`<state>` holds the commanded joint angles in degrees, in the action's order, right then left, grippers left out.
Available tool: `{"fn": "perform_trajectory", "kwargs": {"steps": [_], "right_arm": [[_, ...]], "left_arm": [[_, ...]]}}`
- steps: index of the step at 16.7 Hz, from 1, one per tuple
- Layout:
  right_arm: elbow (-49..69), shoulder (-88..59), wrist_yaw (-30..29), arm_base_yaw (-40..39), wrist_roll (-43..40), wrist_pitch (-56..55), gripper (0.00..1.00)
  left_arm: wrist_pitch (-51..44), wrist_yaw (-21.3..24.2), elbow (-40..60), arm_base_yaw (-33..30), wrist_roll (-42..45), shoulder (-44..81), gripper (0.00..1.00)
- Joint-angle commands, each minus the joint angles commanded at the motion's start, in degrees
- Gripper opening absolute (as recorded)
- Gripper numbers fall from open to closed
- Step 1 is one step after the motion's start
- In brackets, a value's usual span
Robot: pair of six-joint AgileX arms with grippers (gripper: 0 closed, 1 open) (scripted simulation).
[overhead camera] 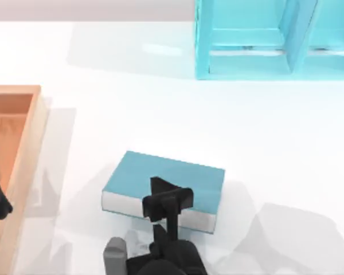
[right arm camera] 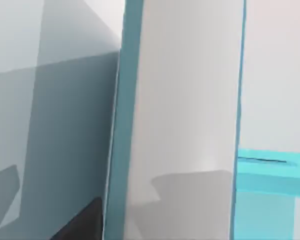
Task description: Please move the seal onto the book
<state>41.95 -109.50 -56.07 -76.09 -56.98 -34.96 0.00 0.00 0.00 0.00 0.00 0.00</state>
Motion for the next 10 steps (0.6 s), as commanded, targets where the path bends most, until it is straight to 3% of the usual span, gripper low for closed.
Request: {"fn": "perform_trajectory", "kwargs": {"steps": [10], "right_arm": [[3.44, 4.35, -13.43, -18.56, 26.43, 32.04, 1.00]], "left_arm": [[0.00, 0.00, 0.00, 0.00, 0.00, 0.00, 1.00]]}}
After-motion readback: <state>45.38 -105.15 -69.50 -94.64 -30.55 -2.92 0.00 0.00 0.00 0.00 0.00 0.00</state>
